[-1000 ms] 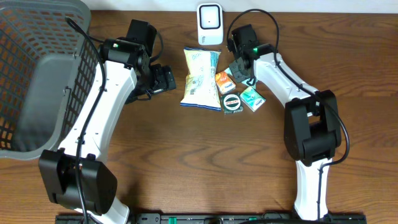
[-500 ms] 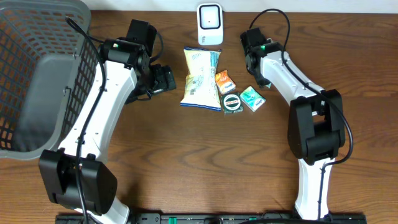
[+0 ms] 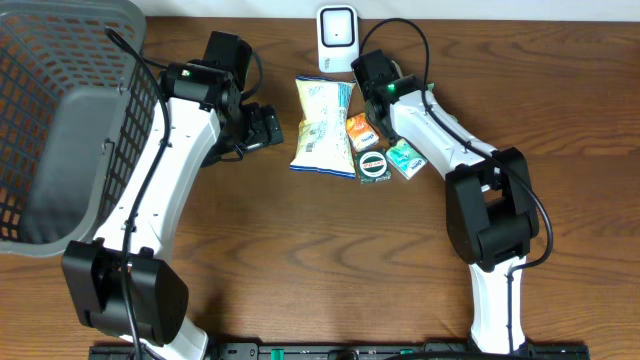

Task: Scan the item barcode
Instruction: 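Lower the right gripper onto the large green wipes pack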

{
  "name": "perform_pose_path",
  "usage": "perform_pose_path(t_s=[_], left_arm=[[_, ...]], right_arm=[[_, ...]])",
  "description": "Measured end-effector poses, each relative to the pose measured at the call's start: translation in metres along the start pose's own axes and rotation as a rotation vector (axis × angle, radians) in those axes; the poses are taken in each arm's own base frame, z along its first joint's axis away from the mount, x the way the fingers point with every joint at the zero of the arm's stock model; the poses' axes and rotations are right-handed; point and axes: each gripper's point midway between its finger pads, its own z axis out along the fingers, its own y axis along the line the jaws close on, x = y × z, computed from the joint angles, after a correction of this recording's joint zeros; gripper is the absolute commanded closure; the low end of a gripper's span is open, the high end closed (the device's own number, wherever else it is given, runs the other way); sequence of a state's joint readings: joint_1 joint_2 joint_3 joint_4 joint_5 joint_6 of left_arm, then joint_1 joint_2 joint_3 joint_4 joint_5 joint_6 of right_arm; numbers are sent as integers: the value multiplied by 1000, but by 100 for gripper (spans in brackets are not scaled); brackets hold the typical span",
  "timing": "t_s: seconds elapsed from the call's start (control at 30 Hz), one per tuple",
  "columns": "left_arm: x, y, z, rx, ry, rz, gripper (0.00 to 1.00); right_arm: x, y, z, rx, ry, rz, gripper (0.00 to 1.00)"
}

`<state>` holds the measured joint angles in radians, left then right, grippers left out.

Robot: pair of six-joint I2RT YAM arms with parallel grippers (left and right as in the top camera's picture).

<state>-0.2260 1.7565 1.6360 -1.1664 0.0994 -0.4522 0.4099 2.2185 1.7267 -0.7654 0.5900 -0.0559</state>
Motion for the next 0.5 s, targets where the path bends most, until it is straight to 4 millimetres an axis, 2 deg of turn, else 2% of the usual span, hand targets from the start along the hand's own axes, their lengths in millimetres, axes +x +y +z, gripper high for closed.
perform_pose_path(t_s=[0.2,0.27,0.4,0.5], left_arm=[[0,0,0,0,0,0,0],[0,0,0,0,0,0,0],[0,0,0,0,0,0,0],[0,0,0,0,0,0,0]], right_arm=[[-3,-3,12,-14,-27,16,43],[-2,-7,18,-5,-30,9,44],[4,-9,27,6,-27,-20,53],[7,-7,29,5,-23,-38,53]])
